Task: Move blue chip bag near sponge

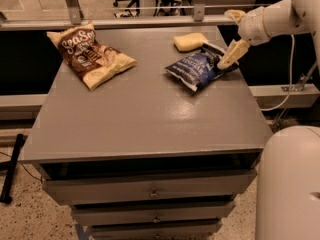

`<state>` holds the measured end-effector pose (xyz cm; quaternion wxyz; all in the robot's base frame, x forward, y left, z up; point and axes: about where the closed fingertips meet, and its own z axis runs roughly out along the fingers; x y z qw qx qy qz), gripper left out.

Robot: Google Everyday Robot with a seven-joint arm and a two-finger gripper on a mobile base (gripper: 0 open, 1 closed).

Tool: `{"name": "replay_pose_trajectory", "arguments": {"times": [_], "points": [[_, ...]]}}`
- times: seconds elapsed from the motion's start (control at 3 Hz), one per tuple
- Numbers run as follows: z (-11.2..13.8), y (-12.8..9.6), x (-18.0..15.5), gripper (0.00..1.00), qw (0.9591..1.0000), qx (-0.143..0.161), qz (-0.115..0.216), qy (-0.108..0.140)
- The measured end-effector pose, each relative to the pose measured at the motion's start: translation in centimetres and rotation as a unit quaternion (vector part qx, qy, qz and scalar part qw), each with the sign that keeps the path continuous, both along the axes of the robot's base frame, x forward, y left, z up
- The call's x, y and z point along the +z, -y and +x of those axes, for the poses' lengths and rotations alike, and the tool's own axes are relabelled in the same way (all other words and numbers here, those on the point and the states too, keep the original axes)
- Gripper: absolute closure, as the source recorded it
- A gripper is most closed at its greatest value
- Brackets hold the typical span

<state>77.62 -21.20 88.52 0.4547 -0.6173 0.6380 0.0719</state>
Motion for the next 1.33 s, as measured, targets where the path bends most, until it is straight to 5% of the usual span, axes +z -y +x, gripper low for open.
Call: {"name": "replay_pose_trajectory", "arguments": {"times": [0.67,1.0,1.33], "points": [[-2.6,3.7,7.3,0.0,0.9957,-0.055,0.067,0.035],[-5.9,7.0,9.9,0.0,0.9918,-0.086,0.086,0.038],[-6.7,8.0,9.8,0.0,0.9914,-0.093,0.085,0.036]]}}
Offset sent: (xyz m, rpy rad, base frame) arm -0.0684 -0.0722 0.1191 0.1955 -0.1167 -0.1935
